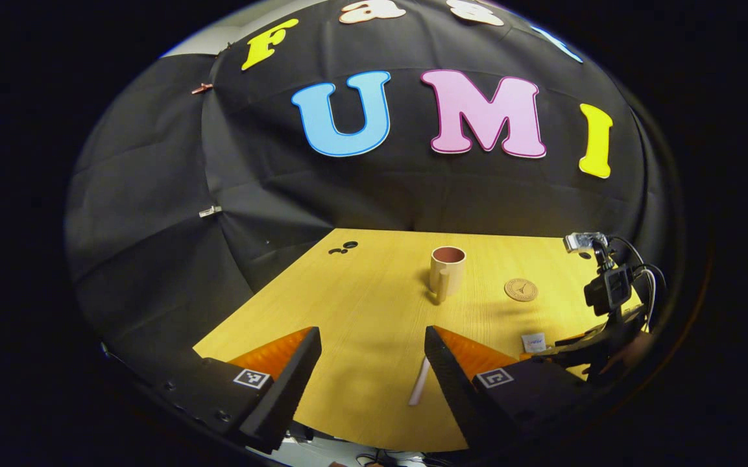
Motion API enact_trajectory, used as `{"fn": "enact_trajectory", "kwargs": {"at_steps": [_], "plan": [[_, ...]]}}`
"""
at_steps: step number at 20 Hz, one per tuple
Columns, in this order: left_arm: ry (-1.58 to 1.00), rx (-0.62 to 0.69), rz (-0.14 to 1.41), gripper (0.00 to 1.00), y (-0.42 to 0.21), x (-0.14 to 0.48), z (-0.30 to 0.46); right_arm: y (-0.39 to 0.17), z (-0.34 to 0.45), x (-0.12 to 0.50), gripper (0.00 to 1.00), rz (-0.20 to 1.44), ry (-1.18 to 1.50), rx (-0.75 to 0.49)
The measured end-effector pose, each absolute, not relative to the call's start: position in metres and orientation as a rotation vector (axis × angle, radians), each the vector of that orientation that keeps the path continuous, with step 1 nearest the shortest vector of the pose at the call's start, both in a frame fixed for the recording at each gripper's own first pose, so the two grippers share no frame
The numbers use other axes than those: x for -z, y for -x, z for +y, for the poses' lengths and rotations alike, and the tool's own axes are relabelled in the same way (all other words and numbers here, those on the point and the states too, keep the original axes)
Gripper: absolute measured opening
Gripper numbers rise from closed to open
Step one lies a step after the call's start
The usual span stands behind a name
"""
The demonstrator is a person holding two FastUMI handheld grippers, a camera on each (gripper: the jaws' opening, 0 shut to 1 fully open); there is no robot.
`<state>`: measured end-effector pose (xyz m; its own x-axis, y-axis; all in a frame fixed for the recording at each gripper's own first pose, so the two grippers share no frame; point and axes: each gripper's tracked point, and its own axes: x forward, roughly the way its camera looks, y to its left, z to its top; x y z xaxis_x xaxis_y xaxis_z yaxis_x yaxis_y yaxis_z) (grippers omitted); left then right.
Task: Put the toothbrush and toothpaste on the desktop into the cup, then pick up the cup and place it on the coaster on the desktop.
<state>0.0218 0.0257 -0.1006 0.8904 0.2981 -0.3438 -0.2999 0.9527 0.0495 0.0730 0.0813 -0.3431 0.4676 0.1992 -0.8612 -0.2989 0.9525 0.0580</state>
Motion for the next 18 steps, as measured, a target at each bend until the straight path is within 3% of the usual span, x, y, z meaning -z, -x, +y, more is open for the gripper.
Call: {"fn": "enact_trajectory", "kwargs": {"at_steps": [6,8,9,12,17,18], "plan": [[0.026,-0.214,0.316,0.99,-0.040,0.095,0.032,-0.066,0.081,0.353,0.94,1.087,0.136,-0.254],[0.038,-0.198,0.311,1.00,-0.039,0.097,0.040,-0.062,0.085,0.354,0.86,1.116,0.140,-0.248],[0.047,-0.192,0.314,1.00,-0.037,0.099,0.042,-0.061,0.087,0.353,0.71,1.128,0.142,-0.246],[0.036,-0.183,0.304,1.00,-0.029,0.101,0.052,-0.055,0.089,0.353,0.53,1.192,0.142,-0.225],[0.022,-0.167,0.301,1.00,-0.015,0.106,0.060,-0.056,0.090,0.354,0.46,1.235,0.144,-0.222],[0.027,-0.167,0.305,0.99,-0.013,0.108,0.060,-0.055,0.091,0.353,0.41,1.234,0.143,-0.222]]}}
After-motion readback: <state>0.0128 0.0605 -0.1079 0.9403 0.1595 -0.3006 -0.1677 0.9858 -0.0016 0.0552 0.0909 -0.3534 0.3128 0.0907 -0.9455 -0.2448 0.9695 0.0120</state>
